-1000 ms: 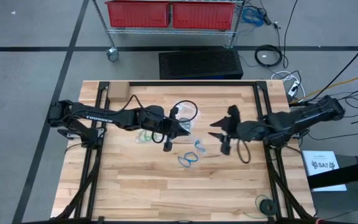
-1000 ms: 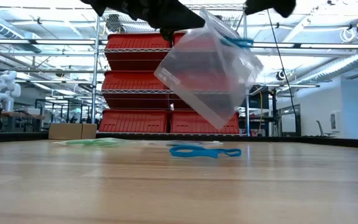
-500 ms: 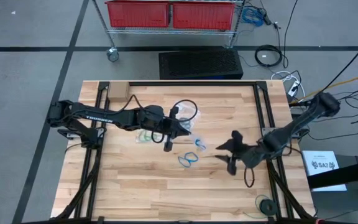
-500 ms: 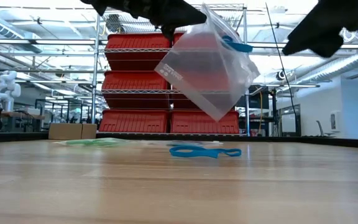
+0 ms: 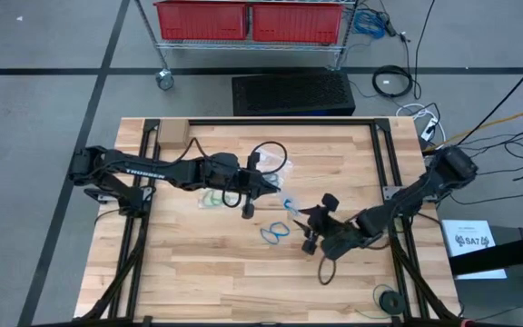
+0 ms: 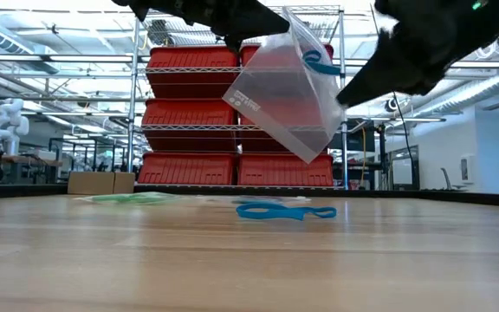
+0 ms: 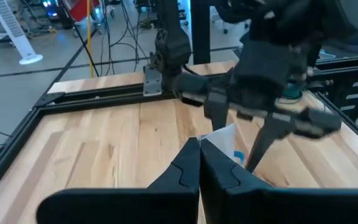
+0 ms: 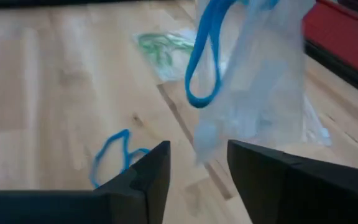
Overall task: Sort rubber bands
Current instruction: Put the blue rubber band in the transparent zip bag
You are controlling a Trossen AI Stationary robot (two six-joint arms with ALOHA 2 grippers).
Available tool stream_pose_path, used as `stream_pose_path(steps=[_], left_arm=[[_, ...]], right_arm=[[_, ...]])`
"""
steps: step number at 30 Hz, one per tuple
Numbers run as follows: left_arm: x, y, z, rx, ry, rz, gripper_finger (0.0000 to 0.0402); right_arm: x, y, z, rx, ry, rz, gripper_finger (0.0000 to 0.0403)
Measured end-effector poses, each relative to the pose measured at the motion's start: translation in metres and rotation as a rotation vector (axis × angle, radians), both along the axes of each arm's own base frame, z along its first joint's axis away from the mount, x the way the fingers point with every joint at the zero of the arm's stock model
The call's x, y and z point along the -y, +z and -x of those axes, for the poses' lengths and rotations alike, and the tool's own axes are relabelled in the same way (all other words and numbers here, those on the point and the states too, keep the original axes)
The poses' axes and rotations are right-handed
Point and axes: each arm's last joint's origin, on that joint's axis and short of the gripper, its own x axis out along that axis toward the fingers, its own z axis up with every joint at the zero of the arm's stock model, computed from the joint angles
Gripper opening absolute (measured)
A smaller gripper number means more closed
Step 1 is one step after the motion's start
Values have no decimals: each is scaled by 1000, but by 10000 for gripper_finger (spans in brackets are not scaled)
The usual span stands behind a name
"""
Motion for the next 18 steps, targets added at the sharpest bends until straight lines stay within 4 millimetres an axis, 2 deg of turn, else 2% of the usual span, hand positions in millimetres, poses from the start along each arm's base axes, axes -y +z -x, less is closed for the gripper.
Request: stream_pose_path(steps=[3, 8, 12, 18], left_arm=[[0, 0, 0, -5, 0, 0, 0], [0, -2, 1, -21, 0, 1, 0], [0, -2, 1, -22, 0, 1, 0], [0, -2, 1, -22, -7, 3, 0]], right_arm=[[-2, -3, -7, -22, -24, 59, 110], [-5, 6, -7, -61, -42, 133, 15], [-10, 25, -8, -112, -50, 174, 6], [-18, 67, -7, -208, -44, 187, 0]])
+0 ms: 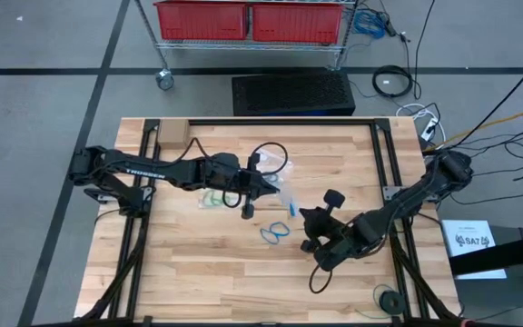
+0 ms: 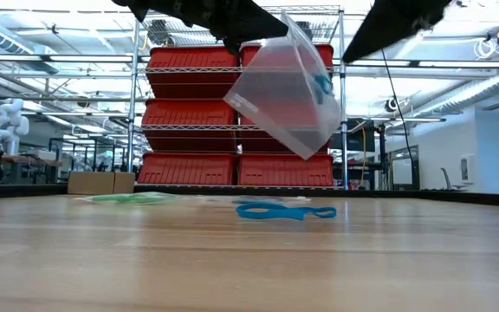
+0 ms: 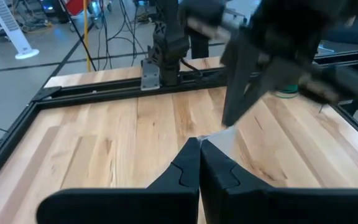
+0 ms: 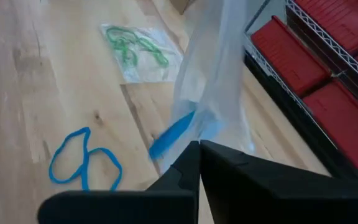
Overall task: Sort rubber bands
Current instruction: Put the blue rubber band in the transparent zip bag
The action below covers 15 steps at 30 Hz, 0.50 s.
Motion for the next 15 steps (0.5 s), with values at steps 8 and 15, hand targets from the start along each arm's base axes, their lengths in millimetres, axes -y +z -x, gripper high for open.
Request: stream_pose_path(steps=[8, 15], left_arm=[[1, 0, 0, 0, -7, 1, 0], [1, 0, 0, 1, -7, 1, 0]], right_arm=[[-2, 35, 11, -116, -7, -37, 0], [-6, 27, 29, -181, -46, -75, 0]])
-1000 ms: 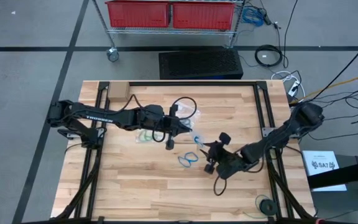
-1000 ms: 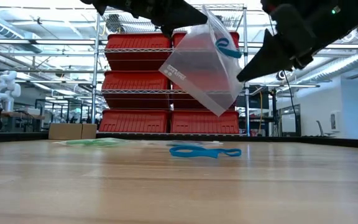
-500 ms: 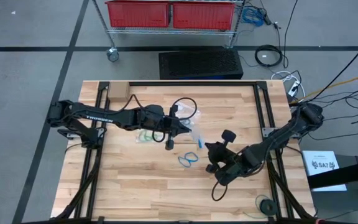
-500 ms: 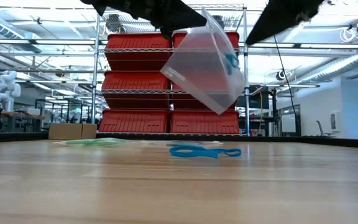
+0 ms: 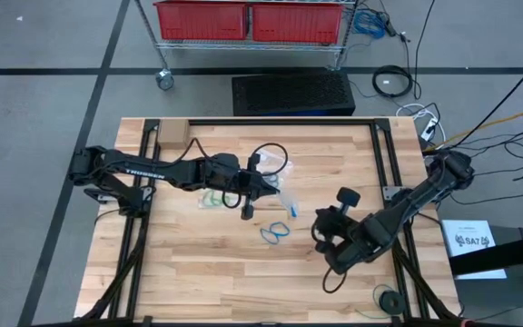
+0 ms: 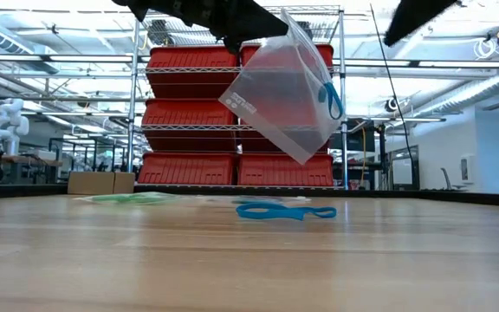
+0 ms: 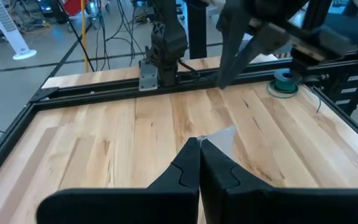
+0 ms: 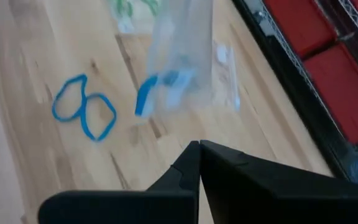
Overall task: Sort rubber bands
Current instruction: Put the blue rubber band in the transparent zip bag
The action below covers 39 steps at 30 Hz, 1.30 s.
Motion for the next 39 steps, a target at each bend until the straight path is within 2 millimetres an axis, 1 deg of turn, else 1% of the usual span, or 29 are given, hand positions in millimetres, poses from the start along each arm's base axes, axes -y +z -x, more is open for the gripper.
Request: stream_pose_path(steps=[3, 6, 10, 12, 14, 17, 20, 23, 25, 27, 29, 32, 34, 37, 38, 39], left_arm=[[-1, 1, 0, 9, 9, -2, 0], [-2, 4, -1, 44, 27, 11, 0], [-2, 8, -2, 80, 32, 15, 0], [-2, 10, -2, 100, 33, 16, 0], [-2, 11, -3, 116, 35, 16, 0], [-3, 12, -3, 124, 41, 35, 0], [-3, 15, -2, 147, 43, 41, 0], [-3, 17, -2, 159, 42, 41, 0], [-3, 19, 0, 163, 42, 41, 0], [-3, 22, 1, 180, 42, 41, 0], [-3, 24, 2, 179, 42, 41, 0], [-3, 25, 3, 181, 42, 41, 0], [-3, 26, 4, 184, 41, 41, 0], [-3, 26, 4, 184, 42, 41, 0], [-3, 25, 4, 180, 41, 41, 0], [-3, 25, 4, 177, 42, 41, 0]], right_arm=[[-3, -16, 11, 32, -23, -31, 0], [-3, -38, 20, 82, -29, -71, 0], [0, -75, 19, 192, -39, -85, 3], [1, -90, 17, 229, -22, -96, 16], [5, -100, 17, 244, -13, -85, 40], [12, -104, 14, 291, -33, -37, 91], [17, -101, 10, 328, -53, 51, 151], [19, -98, 4, 344, -30, 135, 203], [18, -94, 0, 355, -9, 199, 227], [17, -90, -5, 373, 1, 270, 235], [16, -85, -9, 392, 0, 341, 231], [14, -79, -12, 394, 8, 399, 192], [13, -78, -14, 391, 15, 415, 146], [13, -77, -14, 376, 25, 429, 52], [13, -77, -14, 369, 30, 436, 27], [12, -77, -14, 366, 32, 445, 17]])
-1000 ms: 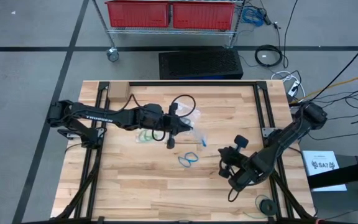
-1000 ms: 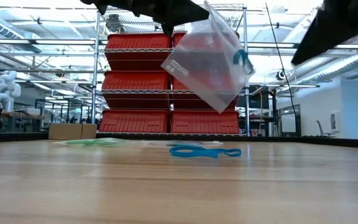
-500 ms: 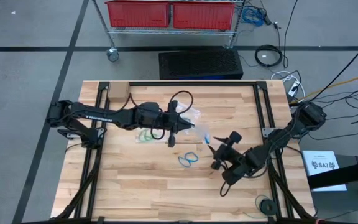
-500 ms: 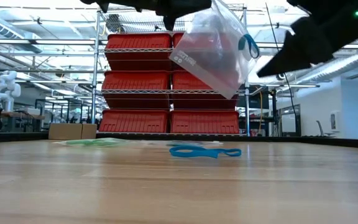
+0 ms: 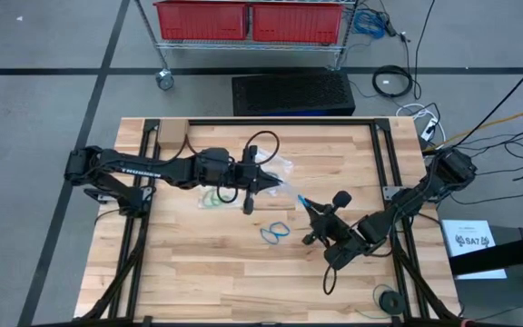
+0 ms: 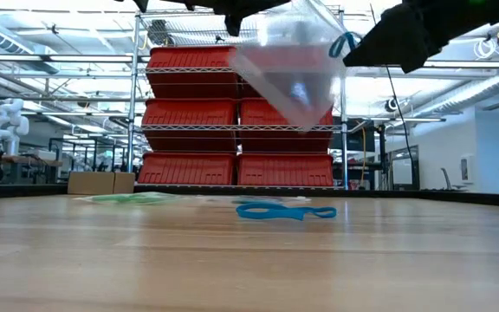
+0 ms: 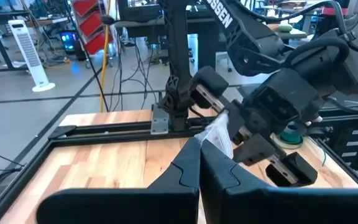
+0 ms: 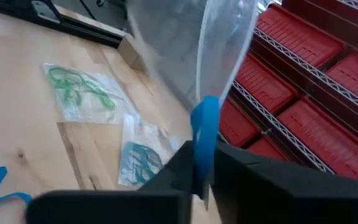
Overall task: Sort rubber bands
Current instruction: Put the blue rubber band in the transparent zip bag
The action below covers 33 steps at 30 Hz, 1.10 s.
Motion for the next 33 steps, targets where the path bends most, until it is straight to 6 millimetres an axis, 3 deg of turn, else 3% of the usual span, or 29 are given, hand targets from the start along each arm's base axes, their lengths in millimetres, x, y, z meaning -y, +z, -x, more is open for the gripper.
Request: stream_pose_path(steps=[4, 10, 15, 19, 25, 30, 33], left_arm=[[0, -2, 0, -25, 0, 1, 0], [0, -6, 1, -64, -1, 2, 0], [7, -9, 1, -91, -30, 4, 0], [15, -9, 1, -97, -63, 4, 0], [24, -12, -1, -98, -90, 4, 0], [32, -28, -11, -136, -107, 27, 0], [33, -35, -17, -132, -111, 28, 0]], right_arm=[[-3, 7, 0, 11, 7, 0, 12], [-11, 40, -1, 8, 97, -32, 5], [-7, 74, 3, -2, 233, -184, 4], [4, 91, 11, -44, 254, -416, 7], [14, 103, 22, -145, 158, -628, 79], [15, 117, 29, -221, 151, -739, 153], [15, 127, 29, -210, 155, -760, 174]])
